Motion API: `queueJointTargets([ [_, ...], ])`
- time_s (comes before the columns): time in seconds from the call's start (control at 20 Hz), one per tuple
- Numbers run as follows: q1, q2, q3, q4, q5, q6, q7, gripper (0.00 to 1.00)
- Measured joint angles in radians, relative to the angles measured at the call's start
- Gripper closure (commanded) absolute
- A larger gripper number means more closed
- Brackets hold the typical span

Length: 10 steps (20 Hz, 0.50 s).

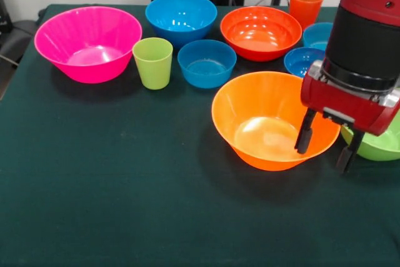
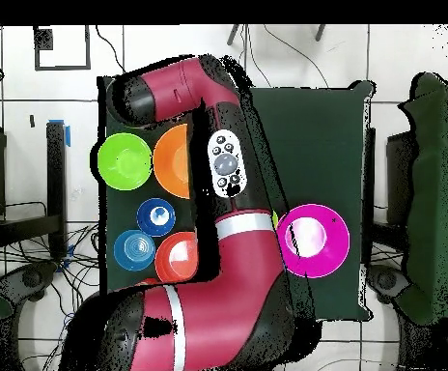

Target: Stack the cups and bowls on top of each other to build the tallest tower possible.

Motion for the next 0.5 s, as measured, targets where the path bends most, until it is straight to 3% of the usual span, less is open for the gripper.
queueJointTargets([
  [0.2,0.014,0.026,-0.031,-0.039,-0.004,0.023,0.0,0.0],
  [0.5,0.073,0.062,-0.123,-0.111,-0.04,0.16,0.0,0.0],
])
